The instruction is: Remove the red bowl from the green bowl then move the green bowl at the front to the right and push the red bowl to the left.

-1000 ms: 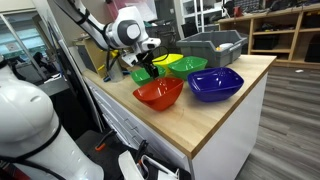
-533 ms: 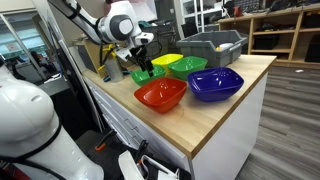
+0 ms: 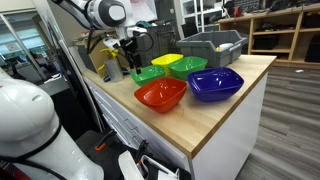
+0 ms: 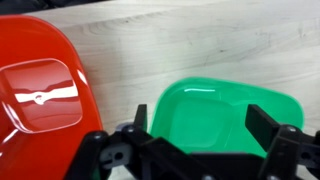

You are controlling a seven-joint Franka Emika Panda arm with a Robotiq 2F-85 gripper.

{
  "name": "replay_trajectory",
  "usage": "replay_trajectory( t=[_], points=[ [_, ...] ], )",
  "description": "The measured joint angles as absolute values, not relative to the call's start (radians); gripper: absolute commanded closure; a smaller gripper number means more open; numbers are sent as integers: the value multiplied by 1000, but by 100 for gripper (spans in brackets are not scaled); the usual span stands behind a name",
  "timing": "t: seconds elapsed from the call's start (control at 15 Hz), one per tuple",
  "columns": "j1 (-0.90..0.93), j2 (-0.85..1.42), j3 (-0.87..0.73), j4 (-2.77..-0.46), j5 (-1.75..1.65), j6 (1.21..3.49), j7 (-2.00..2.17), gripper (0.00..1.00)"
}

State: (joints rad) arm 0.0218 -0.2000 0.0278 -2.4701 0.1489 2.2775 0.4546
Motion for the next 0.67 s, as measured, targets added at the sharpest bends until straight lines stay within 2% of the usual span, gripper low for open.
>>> replay_trajectory(
  t=[0.07,0.2,0.27,0.67],
  points=[
    [12,-218,24,-2468,140,2223,454,25],
    [-16,-251,13,-2463,98,2135,454,34],
    [-36,-263,6,-2459,61,2101,454,44],
    [-160,-283,-52,-2458,-127,2038,454,88]
  ],
)
